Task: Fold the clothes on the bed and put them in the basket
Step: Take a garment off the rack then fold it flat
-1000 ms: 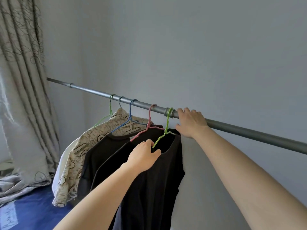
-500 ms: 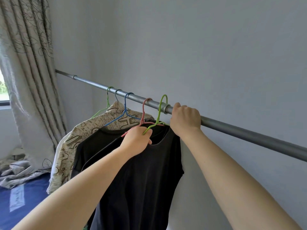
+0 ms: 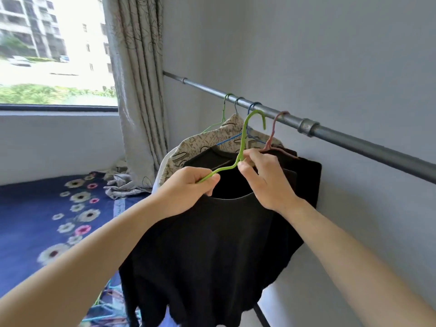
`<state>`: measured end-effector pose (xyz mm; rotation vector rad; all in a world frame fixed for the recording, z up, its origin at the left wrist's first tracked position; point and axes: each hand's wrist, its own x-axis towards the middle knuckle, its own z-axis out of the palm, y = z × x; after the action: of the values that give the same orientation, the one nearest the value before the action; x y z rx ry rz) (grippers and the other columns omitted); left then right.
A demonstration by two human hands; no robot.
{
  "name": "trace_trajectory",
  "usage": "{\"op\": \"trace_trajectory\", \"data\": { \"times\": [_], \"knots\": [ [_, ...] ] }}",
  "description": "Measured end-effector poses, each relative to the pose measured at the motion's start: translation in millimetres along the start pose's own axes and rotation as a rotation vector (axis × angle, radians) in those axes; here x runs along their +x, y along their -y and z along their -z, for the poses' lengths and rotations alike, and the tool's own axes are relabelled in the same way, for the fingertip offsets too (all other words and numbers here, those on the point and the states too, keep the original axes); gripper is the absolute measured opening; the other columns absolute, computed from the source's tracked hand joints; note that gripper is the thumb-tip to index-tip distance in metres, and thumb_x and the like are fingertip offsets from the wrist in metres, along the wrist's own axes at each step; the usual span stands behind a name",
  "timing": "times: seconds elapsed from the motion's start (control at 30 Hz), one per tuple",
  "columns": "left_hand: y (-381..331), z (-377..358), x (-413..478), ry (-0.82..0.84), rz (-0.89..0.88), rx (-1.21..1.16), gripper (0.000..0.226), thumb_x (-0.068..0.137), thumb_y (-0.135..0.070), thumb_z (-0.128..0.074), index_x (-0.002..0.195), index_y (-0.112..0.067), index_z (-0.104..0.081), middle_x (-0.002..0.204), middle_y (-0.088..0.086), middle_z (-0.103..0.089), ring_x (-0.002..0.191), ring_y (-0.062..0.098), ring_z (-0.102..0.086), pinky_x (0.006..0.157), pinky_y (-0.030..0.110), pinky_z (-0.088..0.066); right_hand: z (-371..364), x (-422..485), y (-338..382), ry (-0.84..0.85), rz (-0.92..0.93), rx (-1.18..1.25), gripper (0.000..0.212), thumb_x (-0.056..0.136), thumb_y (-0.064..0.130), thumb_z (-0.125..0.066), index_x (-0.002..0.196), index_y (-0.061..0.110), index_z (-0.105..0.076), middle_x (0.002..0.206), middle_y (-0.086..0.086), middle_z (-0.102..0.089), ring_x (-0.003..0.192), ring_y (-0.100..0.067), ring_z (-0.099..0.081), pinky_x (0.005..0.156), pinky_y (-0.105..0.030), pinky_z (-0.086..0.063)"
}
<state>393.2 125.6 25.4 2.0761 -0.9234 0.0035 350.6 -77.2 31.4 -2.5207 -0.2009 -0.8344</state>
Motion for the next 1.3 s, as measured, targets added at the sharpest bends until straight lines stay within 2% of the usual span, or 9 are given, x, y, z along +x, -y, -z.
{"op": "trace_trajectory", "data": {
  "times": [0.07,0.2,0.37,0.5,0.63,0.93,1.03,1.1,1.3],
  "knots": [
    [11,26,-32,-0.015,0.040,0.007,0.040,0.099,-0.040,-0.047,0.067,-0.017,-0.057,0.060,0.002,-0.045,0.053,0.008,-0.038,0.056,0.022,-0.033,-27,10,36,0.013,-0.028,0.177,0.057,0.090,0.058,-0.036,0.065,0.010,-0.055,0.057,-0.002,-0.053,0.060,-0.018,-0.052,0.064,-0.039,-0.044],
    [29,80,-88,-0.069,0.132,-0.006,0.032,0.091,-0.046,-0.057,0.074,-0.021,-0.067,0.073,0.015,-0.057,0.063,0.013,-0.046,0.064,0.027,-0.037,-62,27,100,-0.033,0.052,0.152,0.068,0.091,0.055,-0.052,0.044,0.006,-0.039,0.040,-0.005,-0.034,0.040,-0.018,-0.034,0.049,-0.033,-0.032],
    [56,166,-177,-0.238,0.271,-0.016,0.020,0.086,-0.038,-0.068,0.080,-0.020,-0.068,0.085,0.024,-0.062,0.067,0.017,-0.050,0.065,0.033,-0.039,-99,47,192,-0.022,0.138,0.196,0.060,0.085,0.039,-0.057,0.037,0.016,-0.028,0.035,0.005,-0.019,0.035,-0.014,-0.023,0.045,-0.026,-0.024],
    [73,220,-242,-0.361,0.315,0.082,0.038,0.084,-0.049,-0.065,0.072,-0.014,-0.059,0.064,0.006,-0.051,0.059,0.008,-0.045,0.059,0.021,-0.036,-132,55,287,-0.016,0.290,0.147,0.055,0.089,0.037,-0.055,0.041,0.013,-0.041,0.037,0.002,-0.030,0.037,-0.015,-0.031,0.049,-0.023,-0.033],
    [99,289,-310,-0.518,0.407,0.171,0.037,0.088,-0.032,-0.064,0.059,-0.013,-0.051,0.053,-0.006,-0.042,0.052,0.007,-0.039,0.053,0.021,-0.032,-175,53,399,-0.065,0.388,0.042,0.053,0.092,0.038,-0.050,0.046,0.013,-0.043,0.041,0.001,-0.032,0.040,-0.016,-0.034,0.053,-0.029,-0.041],
    [150,407,-438,-0.376,0.746,0.503,0.017,0.083,-0.016,-0.055,0.068,-0.023,-0.050,0.075,-0.001,-0.057,0.074,0.018,-0.052,0.062,0.030,-0.037,-261,37,544,-0.046,0.537,-0.125,0.052,0.098,0.036,-0.040,0.054,0.010,-0.048,0.045,0.001,-0.031,0.043,-0.018,-0.035,0.050,-0.029,-0.035],
    [174,446,-491,-0.350,0.929,0.555,0.006,0.074,-0.023,-0.054,0.073,-0.023,-0.060,0.081,0.002,-0.065,0.082,0.024,-0.060,0.065,0.030,-0.046,-290,32,565,-0.020,0.497,-0.070,0.053,0.098,0.031,-0.041,0.051,0.008,-0.047,0.044,0.000,-0.030,0.044,-0.022,-0.038,0.052,-0.031,-0.039],
    [188,465,-523,-0.372,1.039,0.460,0.015,0.073,-0.016,-0.051,0.073,-0.012,-0.065,0.071,0.007,-0.065,0.066,0.028,-0.064,0.056,0.027,-0.049,-311,31,563,0.003,0.422,0.042,0.054,0.097,0.027,-0.043,0.045,0.011,-0.039,0.041,0.001,-0.029,0.041,-0.020,-0.036,0.050,-0.029,-0.035],
    [229,476,-579,-0.514,1.138,0.336,0.017,0.074,-0.009,-0.044,0.058,-0.009,-0.050,0.059,0.014,-0.055,0.055,0.030,-0.065,0.058,0.034,-0.051,-371,22,561,0.068,0.095,0.381,0.052,0.092,0.020,-0.048,0.042,0.008,-0.050,0.039,0.002,-0.046,0.046,-0.023,-0.051,0.059,-0.031,-0.039]
  ]
}}
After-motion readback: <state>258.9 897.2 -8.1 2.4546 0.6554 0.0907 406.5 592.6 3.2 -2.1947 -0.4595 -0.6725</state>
